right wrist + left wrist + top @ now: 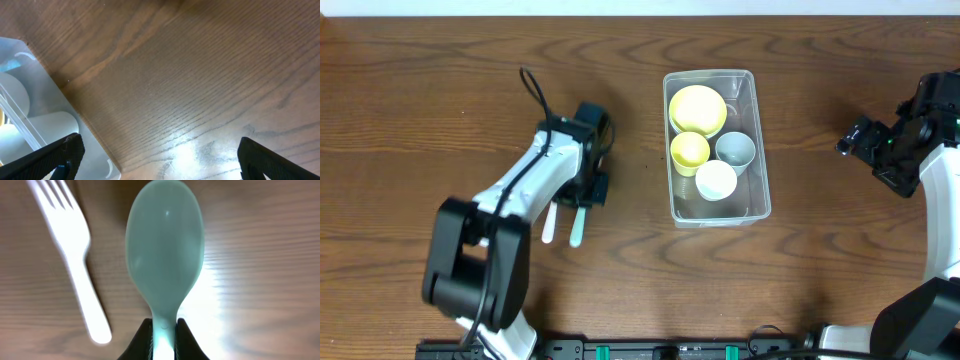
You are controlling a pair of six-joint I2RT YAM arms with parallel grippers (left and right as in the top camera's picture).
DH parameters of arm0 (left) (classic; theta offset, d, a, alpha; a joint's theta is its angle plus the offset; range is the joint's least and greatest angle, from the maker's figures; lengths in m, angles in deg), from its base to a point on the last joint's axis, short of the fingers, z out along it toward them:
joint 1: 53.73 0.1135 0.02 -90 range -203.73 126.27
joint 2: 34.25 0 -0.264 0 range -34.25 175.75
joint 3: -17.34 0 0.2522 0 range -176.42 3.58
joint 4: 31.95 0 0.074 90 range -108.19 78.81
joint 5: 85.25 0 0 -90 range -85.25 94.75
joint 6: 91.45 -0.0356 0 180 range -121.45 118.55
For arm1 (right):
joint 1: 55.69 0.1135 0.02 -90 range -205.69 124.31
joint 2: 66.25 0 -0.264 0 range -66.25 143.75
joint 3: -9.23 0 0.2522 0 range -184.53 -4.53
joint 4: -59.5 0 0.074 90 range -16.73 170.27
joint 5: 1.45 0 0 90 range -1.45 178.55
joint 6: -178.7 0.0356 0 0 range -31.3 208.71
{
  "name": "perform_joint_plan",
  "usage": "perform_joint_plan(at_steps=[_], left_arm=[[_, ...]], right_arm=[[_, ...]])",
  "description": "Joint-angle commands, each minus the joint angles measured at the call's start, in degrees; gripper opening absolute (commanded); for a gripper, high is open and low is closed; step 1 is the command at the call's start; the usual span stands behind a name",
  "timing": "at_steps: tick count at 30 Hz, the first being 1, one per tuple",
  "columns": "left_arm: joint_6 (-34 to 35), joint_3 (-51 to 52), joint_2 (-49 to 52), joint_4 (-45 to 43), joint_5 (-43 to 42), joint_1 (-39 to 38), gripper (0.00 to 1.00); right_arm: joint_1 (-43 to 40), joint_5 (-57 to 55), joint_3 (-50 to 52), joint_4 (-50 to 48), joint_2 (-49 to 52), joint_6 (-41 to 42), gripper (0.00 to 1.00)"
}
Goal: Pack container
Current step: 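Carry the mint spoon and drop it into the container's near end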
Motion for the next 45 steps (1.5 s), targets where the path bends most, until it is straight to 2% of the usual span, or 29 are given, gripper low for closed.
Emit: perform_joint_plan(at_steps=[1,6,10,14,18,23,25,34,38,41,45], left_arm=[[-3.45,-10.40,-8.72,2.93,0.00,-4.17,0.06],[-8.66,-17.51,-14.62,2.01,0.02,-12.76,0.06],[-13.46,-17.70,-15.30,-0.42,0.00,-20.57,0.06],[-22.97,-17.66,-12.44,-1.33,0.02,-27.89,0.06],[-28.48,-17.66,-7.41,-2.29,0.02,-32.85,0.06],[-40.35,-17.66,-0.02,-2.60,0.09,-36.57,0.06],[-42.99,-17.66,2.12,-2.97,0.66,-37.22,0.06],[-46.16,-18.03,4.20,-4.90,0.74,-37.29,0.06],[-45.33,-19.76,4.22,-1.49,0.74,-37.94,0.06],[-42.10,-21.66,4.22,1.09,3.34,-38.51,0.06],[-41.94,-25.05,4.20,3.93,3.54,-38.60,0.06]], right_arm=[[-0.33,-0.17,0.09,0.02,-0.09,-0.48,0.99],[-0.33,-0.17,0.09,0.02,-0.09,-0.50,0.99],[-0.31,-0.17,0.09,0.02,-0.09,-0.50,0.99],[-0.31,-0.17,0.09,0.02,-0.09,-0.48,0.99],[-0.33,-0.17,0.09,0.02,-0.07,-0.48,0.99],[-0.33,-0.17,0.09,0.02,-0.09,-0.48,0.99],[-0.33,-0.17,0.09,0.02,-0.09,-0.48,0.99],[-0.33,-0.17,0.09,0.02,-0.09,-0.48,0.99],[-0.31,-0.17,0.09,0.02,-0.09,-0.48,0.99],[-0.33,-0.17,0.09,0.02,-0.09,-0.48,0.99],[-0.33,-0.17,0.09,0.02,-0.09,-0.48,0.99]])
